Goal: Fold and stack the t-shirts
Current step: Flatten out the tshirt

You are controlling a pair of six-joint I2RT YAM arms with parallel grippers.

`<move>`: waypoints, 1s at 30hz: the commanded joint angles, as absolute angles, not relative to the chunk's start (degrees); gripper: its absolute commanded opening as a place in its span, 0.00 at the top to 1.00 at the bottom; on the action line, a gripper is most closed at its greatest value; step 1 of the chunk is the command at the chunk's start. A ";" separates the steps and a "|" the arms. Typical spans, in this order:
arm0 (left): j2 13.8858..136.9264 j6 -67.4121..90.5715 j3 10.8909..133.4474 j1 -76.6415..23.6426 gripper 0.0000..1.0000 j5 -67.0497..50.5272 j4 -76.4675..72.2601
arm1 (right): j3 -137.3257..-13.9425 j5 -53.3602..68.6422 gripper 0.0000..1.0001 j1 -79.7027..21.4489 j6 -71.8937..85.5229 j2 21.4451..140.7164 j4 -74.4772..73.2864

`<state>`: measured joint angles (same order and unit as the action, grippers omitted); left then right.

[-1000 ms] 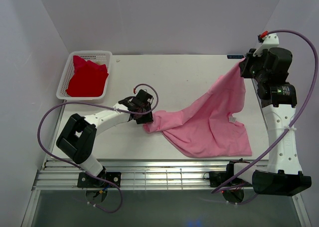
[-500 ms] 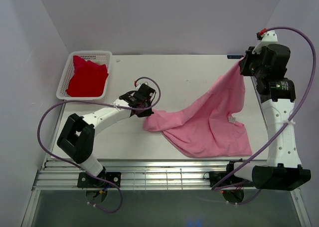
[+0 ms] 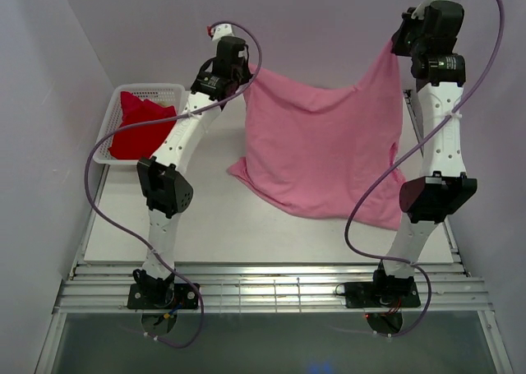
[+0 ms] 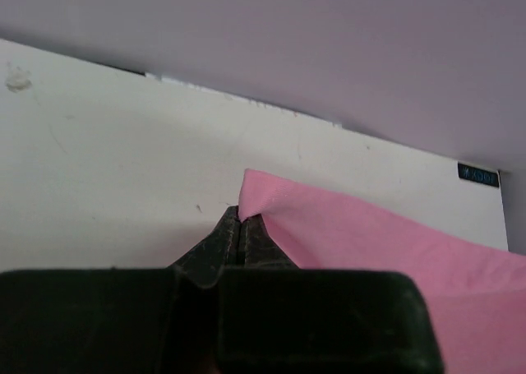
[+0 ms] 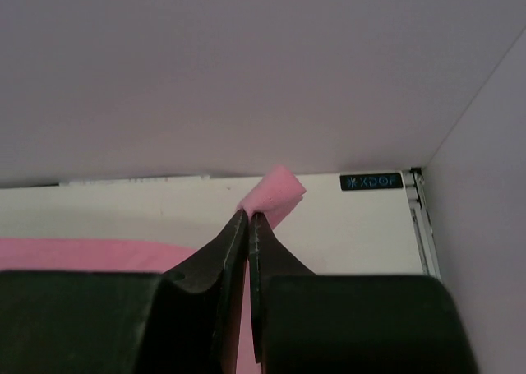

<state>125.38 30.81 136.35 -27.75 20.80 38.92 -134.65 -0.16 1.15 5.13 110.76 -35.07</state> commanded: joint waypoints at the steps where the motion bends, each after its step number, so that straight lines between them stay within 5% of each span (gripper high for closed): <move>1: 118.43 26.38 138.90 -25.67 1.00 23.03 31.25 | -137.75 2.89 0.92 1.49 6.42 105.40 -20.78; 3: 112.79 21.72 126.56 -25.66 1.00 22.50 16.10 | -129.34 3.43 0.92 1.49 6.59 99.86 -10.09; 8: 100.74 15.05 112.33 -25.40 1.00 21.71 -3.15 | -130.78 5.45 0.92 1.58 3.34 96.60 -5.63; 15: 96.78 12.65 103.99 -25.05 1.00 18.46 -0.81 | -114.37 7.03 0.92 1.49 3.34 85.45 -3.43; 23: 83.16 17.92 72.84 -25.14 1.00 15.65 2.19 | -81.28 7.82 0.92 1.49 0.26 69.27 -9.58; 30: 71.99 25.30 53.29 -26.19 1.00 13.62 11.05 | -64.27 7.74 0.92 1.23 -1.49 58.55 -16.69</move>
